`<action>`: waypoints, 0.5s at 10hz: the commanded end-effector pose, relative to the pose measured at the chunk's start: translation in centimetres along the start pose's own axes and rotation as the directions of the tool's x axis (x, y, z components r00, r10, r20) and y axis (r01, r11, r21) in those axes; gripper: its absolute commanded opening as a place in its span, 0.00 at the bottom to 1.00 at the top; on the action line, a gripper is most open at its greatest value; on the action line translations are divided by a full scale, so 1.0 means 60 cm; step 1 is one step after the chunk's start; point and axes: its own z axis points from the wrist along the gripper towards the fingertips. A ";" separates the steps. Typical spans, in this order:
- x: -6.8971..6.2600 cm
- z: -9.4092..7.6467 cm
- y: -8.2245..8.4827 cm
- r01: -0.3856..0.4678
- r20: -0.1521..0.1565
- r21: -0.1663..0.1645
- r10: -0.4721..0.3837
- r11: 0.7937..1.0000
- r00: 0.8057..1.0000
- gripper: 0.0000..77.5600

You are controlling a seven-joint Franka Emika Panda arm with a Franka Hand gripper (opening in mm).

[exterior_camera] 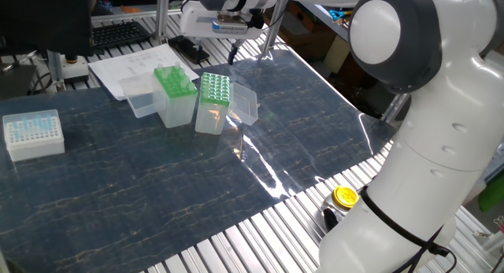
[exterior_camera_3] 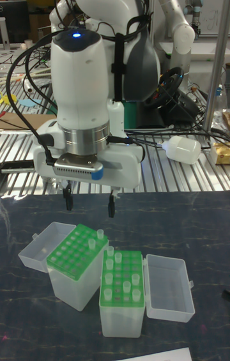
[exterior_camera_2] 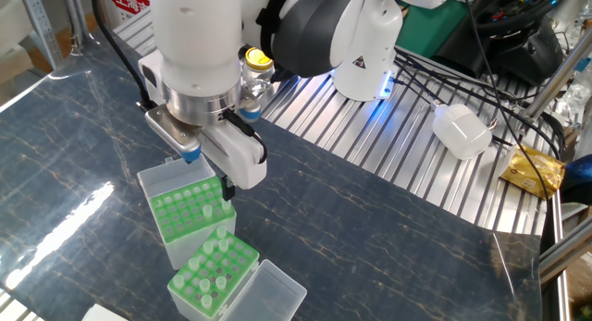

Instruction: Transfer all large pipette tips from one holder to another

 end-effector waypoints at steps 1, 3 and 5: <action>-0.001 -0.002 0.000 0.000 0.002 0.000 0.000 1.000 1.000 1.00; 0.001 -0.005 0.029 -0.110 -0.045 0.016 0.110 0.994 0.993 1.00; 0.003 -0.003 0.051 -0.164 -0.049 0.021 0.165 0.986 0.985 1.00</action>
